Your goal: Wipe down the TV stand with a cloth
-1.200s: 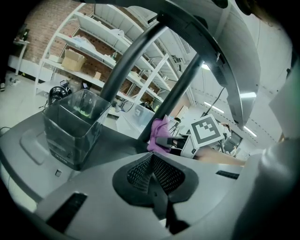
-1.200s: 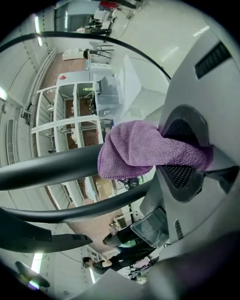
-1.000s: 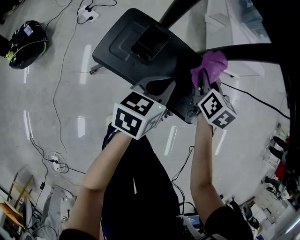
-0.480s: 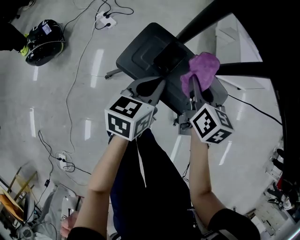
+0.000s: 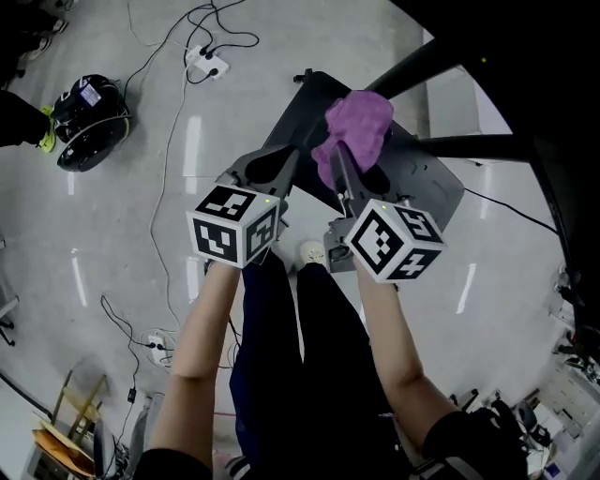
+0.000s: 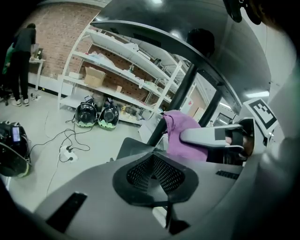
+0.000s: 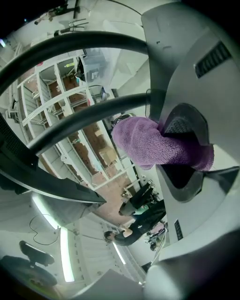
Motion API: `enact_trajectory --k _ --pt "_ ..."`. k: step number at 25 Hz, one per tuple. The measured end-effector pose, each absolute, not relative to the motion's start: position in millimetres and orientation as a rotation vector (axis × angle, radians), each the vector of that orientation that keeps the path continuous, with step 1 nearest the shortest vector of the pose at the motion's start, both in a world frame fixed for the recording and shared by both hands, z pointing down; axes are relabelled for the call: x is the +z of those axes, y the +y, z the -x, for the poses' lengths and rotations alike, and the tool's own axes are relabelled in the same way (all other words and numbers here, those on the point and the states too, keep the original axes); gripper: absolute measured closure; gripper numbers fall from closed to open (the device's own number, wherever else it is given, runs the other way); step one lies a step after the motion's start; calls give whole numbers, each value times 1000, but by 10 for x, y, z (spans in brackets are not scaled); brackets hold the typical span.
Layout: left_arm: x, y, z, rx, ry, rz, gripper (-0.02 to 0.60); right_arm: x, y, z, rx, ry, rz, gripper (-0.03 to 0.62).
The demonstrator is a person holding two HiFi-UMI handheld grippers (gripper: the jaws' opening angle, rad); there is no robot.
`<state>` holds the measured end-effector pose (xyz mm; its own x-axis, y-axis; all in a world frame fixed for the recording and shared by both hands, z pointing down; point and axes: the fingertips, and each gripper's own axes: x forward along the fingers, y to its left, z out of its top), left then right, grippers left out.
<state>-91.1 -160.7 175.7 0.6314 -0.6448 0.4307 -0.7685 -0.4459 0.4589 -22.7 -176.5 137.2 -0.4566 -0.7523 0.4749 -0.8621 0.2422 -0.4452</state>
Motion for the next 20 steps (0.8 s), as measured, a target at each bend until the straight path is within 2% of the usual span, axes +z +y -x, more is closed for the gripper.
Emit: enact_trajectory --k 8,20 --pt "1859 -2075 1510 349 -1071 -2258 574 1607 -2145 878 1119 -2249 -1632 505" --pt "2287 -2598 1691 436 -1039 -2325 574 2366 -2663 959 1225 -2012 -1758 505"
